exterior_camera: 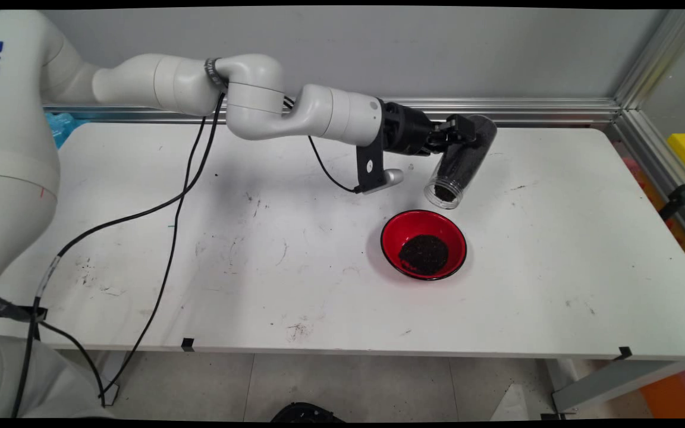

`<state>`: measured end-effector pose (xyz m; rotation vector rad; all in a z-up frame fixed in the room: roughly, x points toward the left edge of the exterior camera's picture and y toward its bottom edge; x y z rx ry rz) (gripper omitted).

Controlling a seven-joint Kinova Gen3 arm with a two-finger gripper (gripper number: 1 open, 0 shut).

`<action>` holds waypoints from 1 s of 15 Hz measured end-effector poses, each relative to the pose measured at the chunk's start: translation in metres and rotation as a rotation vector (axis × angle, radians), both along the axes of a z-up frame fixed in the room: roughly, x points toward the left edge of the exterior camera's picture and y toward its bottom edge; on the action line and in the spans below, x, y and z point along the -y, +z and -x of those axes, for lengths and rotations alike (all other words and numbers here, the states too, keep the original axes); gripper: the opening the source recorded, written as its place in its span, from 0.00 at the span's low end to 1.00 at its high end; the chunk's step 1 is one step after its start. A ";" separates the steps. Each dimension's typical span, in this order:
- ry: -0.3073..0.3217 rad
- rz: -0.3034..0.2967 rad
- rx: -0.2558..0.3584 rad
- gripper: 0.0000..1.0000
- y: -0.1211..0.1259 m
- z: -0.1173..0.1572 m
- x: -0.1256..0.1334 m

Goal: Pour the black seasoning powder in the red bowl

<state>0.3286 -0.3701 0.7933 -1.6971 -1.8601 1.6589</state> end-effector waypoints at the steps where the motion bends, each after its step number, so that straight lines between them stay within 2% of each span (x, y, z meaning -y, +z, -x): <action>1: -0.005 0.007 0.002 0.00 0.000 0.000 0.001; 15: -0.059 0.094 0.022 0.00 0.002 0.000 0.002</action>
